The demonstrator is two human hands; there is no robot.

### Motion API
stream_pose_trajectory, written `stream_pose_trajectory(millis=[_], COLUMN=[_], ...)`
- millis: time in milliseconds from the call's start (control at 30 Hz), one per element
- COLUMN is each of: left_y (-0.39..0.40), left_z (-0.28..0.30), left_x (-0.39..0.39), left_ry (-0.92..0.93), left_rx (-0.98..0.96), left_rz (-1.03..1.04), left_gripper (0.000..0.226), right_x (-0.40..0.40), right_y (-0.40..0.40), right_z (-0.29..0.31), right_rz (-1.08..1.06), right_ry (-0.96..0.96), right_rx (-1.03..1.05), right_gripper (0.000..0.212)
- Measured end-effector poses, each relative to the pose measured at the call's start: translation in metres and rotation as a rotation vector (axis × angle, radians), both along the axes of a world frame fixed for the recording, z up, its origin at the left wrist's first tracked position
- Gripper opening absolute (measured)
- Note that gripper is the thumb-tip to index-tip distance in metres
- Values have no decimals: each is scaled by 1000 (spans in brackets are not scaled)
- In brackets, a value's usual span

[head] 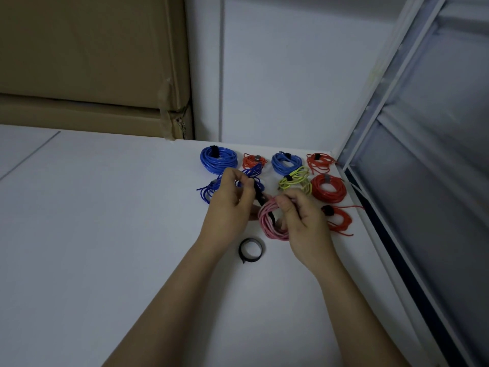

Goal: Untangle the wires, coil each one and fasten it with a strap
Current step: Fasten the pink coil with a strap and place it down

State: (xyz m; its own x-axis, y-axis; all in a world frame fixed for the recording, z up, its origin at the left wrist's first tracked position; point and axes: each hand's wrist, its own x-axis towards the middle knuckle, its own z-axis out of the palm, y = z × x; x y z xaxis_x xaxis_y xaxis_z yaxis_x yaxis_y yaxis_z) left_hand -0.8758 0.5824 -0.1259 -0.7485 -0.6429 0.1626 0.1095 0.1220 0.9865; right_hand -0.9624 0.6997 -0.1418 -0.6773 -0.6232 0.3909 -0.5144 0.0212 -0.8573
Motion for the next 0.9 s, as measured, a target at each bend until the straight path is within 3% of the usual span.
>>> stream_pose_trajectory(millis=[133, 367, 600, 900], left_y=[-1, -4, -1, 1], left_z=[-1, -1, 1, 1], left_x=[2, 2, 3, 6], left_ry=[11, 6, -20, 40], left_rx=[-68, 71, 228, 378], left_rz=[40, 38, -112, -297], left_gripper=[15, 11, 6, 30], right_x=[2, 5, 7, 3], right_y=[1, 1, 1, 0], right_z=[-2, -1, 2, -4], right_rz=[14, 45, 6, -94], right_ry=[83, -95, -162, -206], right_rx=[95, 74, -36, -143], right_gripper=[16, 16, 24, 22])
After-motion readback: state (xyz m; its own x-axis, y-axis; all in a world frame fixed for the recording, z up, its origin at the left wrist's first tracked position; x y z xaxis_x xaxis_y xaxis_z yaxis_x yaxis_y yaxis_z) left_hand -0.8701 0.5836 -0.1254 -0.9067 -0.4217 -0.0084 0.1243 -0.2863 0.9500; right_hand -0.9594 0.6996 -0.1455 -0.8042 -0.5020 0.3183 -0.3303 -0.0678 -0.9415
